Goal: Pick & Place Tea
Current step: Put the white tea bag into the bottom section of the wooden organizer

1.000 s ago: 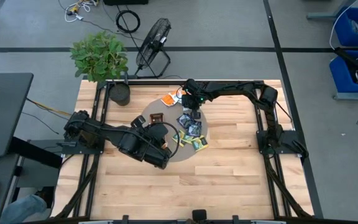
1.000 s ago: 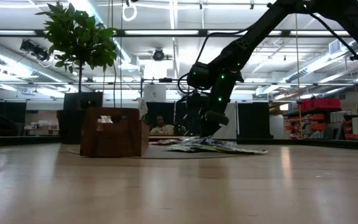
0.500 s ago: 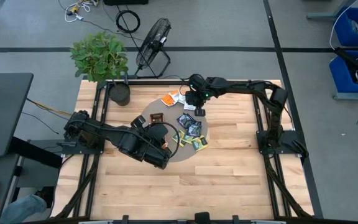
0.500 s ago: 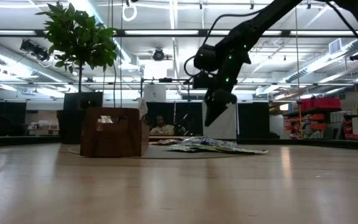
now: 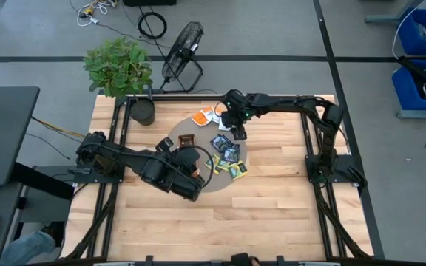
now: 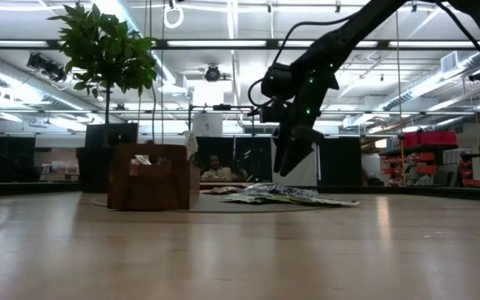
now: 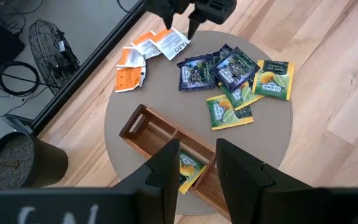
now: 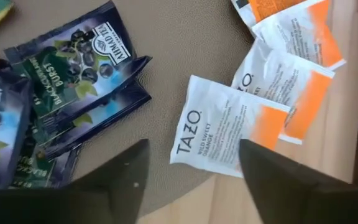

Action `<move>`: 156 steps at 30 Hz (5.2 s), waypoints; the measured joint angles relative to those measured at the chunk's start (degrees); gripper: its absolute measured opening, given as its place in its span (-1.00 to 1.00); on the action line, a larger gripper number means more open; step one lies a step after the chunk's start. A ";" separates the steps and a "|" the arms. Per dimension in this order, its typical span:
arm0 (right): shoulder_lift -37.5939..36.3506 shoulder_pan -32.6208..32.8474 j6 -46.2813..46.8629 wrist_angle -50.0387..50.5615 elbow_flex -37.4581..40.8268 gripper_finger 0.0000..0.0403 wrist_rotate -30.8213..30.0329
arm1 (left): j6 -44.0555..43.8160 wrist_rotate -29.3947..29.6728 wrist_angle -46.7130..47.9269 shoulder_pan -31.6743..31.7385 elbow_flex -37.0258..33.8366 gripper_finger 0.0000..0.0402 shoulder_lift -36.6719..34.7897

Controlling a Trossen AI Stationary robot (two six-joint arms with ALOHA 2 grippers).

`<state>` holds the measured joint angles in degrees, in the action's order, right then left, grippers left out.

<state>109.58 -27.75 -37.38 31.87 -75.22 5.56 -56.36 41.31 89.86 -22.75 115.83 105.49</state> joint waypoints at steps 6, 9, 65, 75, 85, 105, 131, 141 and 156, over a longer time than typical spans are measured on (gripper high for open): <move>0.00 0.04 -1.86 -5.76 5.26 0.46 -0.24 | 0.04 0.00 -0.02 0.03 0.00 -0.45 0.00; 0.00 0.04 -2.34 -7.35 6.08 0.41 -0.60 | 0.04 -0.01 -0.04 0.03 0.00 -0.45 0.00; -0.71 3.00 0.93 -3.77 2.29 -1.00 -2.40 | 0.13 -0.05 -1.79 0.01 0.00 -0.45 0.00; -1.86 2.91 -0.08 -2.50 -0.06 -0.84 -3.97 | 0.13 -0.14 -2.16 -0.03 -0.02 -0.45 -0.02; -0.84 -2.47 10.44 -5.60 -0.11 0.40 -0.56 | 0.11 -0.12 -2.48 -0.12 -0.02 -0.45 -0.02; 7.82 -3.29 14.43 -10.56 -0.20 0.75 -0.61 | 0.13 -0.05 -2.67 -0.30 -0.02 -0.45 -0.02; 7.44 -2.61 13.18 -7.91 -0.15 -0.98 -1.84 | 0.11 -0.08 -2.78 -0.34 -0.02 -0.45 -0.02; 0.25 -2.25 11.41 -4.35 0.04 -0.99 -2.12 | 0.12 -0.08 -2.78 -0.38 -0.02 -0.45 -0.02; -21.25 4.93 17.00 10.43 -0.04 -1.00 22.62 | 15.30 -3.83 -4.70 -0.32 -0.02 -0.45 -0.02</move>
<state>88.33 -22.82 -20.38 42.30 -75.26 28.19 -41.06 37.48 85.17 -23.07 115.81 105.47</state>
